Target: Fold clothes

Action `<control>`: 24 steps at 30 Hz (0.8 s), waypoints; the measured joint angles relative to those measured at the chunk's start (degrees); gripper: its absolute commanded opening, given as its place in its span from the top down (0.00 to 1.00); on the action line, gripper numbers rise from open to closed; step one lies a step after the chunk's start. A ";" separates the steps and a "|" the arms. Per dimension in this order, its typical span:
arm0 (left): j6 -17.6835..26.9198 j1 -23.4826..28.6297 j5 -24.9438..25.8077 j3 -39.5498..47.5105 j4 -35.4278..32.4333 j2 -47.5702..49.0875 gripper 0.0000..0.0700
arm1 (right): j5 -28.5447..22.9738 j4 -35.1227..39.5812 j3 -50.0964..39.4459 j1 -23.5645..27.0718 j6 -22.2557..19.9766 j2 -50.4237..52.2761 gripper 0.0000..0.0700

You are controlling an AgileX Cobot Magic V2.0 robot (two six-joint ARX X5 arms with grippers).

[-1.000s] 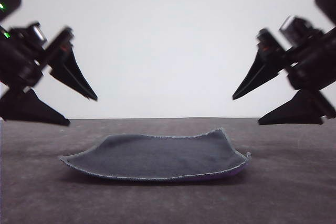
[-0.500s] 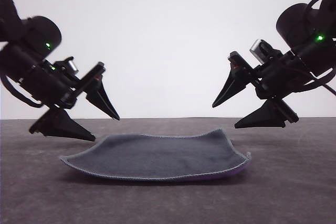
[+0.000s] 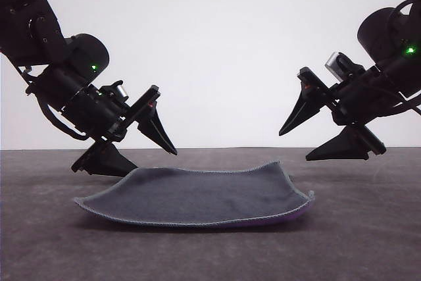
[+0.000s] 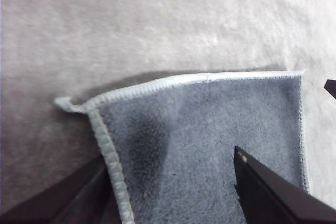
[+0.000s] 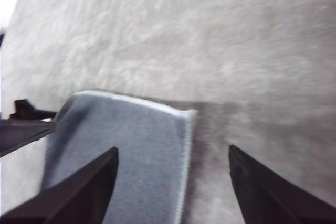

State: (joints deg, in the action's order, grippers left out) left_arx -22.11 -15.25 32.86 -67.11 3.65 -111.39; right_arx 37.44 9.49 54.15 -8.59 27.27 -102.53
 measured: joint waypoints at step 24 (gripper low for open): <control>0.00 0.76 -0.08 0.00 -0.97 0.00 0.64 | 2.13 -0.18 6.08 -3.33 -0.03 -9.28 0.81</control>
State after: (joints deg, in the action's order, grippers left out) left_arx -22.11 -14.48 32.78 -67.11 2.68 -111.39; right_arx 39.57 9.31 60.23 -11.92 27.23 -111.81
